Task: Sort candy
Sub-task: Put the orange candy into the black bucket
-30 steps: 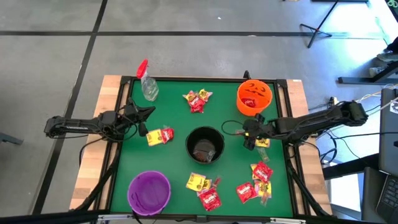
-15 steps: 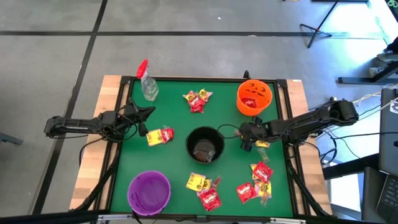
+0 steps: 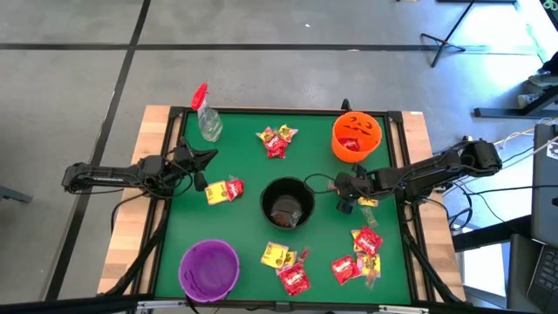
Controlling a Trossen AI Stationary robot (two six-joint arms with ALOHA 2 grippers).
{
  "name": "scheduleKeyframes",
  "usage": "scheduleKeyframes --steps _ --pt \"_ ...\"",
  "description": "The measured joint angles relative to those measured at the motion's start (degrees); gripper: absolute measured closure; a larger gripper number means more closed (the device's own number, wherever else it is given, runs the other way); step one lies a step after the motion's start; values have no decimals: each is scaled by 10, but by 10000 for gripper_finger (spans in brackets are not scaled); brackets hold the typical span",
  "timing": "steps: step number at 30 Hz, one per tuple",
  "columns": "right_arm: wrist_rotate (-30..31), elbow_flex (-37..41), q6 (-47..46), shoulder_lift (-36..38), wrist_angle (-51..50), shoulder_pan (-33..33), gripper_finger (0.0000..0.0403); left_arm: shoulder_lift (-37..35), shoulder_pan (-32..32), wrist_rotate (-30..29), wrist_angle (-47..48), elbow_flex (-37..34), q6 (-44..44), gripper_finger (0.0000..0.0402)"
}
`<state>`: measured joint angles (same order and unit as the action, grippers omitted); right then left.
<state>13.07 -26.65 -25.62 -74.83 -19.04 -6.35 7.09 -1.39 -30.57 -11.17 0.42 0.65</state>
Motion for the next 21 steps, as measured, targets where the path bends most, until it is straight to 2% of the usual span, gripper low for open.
scheduleKeyframes --steps 3,8,11,21 --pt "1 0 0 1 0 0 393 0 0 0 0 0 0 400" --pt "11 1 -11 8 -6 0 370 0 0 0 0 0 0 400" --pt "11 2 -12 19 -10 0 371 0 0 0 0 0 0 400" --pt "13 2 -11 123 -8 0 394 0 0 0 0 0 0 400"
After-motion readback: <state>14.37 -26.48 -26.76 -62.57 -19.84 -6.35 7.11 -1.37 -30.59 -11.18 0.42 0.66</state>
